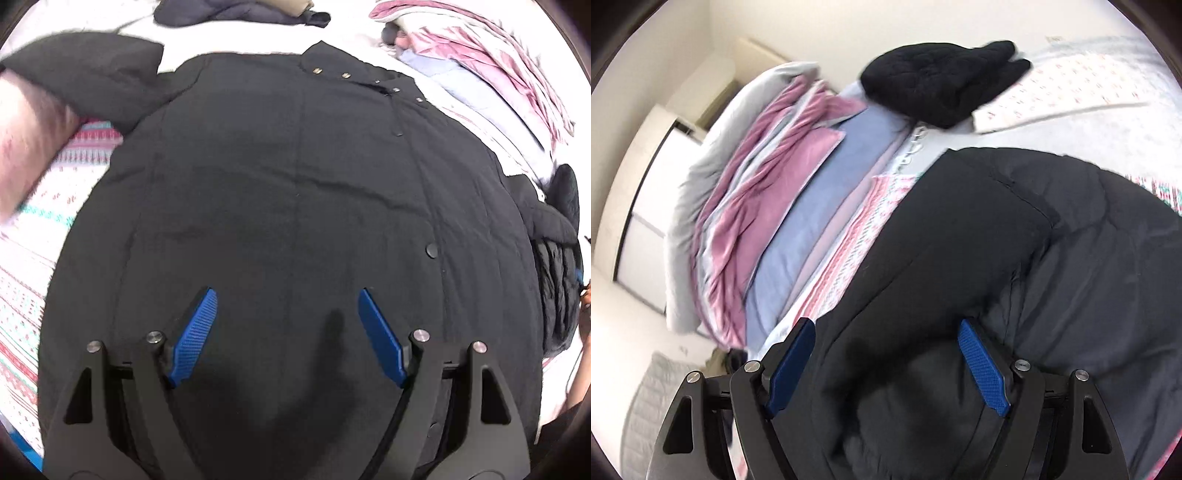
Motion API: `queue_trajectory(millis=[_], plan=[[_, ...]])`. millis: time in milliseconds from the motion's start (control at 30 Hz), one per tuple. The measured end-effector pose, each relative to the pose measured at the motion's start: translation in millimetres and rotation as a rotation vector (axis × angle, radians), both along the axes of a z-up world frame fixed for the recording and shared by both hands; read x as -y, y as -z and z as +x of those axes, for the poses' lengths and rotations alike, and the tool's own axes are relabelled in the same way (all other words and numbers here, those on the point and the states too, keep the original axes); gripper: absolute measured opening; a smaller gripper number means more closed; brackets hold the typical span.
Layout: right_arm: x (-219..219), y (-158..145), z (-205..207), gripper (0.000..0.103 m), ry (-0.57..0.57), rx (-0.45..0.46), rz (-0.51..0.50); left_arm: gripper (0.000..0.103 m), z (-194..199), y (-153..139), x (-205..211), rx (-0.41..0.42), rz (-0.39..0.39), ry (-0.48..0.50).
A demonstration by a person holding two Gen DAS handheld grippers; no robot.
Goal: Fold large clothes
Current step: 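Grasp the coat side with the right gripper and fold it across the front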
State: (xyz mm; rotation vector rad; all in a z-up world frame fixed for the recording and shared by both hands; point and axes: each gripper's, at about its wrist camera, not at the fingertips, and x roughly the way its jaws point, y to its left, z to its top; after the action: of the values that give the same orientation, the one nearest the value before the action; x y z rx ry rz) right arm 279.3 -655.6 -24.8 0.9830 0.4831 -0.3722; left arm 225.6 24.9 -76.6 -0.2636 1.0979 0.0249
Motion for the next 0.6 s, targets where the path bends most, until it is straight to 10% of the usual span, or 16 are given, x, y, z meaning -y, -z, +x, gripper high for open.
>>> queue_trajectory(millis=[200,300,600], plan=[[-1,2,16,0.078,0.053,-0.011,-0.084,0.079,2,4,-2,-0.003,0.02,0.002],[-8,-10,22,0.011,0.046,-0.022,-0.182,0.079,3,6,-3,-0.01,0.021,-0.001],[-75,-87,6,0.006,0.062,0.06,-0.575,0.079,4,7,-1,-0.015,0.007,0.01]])
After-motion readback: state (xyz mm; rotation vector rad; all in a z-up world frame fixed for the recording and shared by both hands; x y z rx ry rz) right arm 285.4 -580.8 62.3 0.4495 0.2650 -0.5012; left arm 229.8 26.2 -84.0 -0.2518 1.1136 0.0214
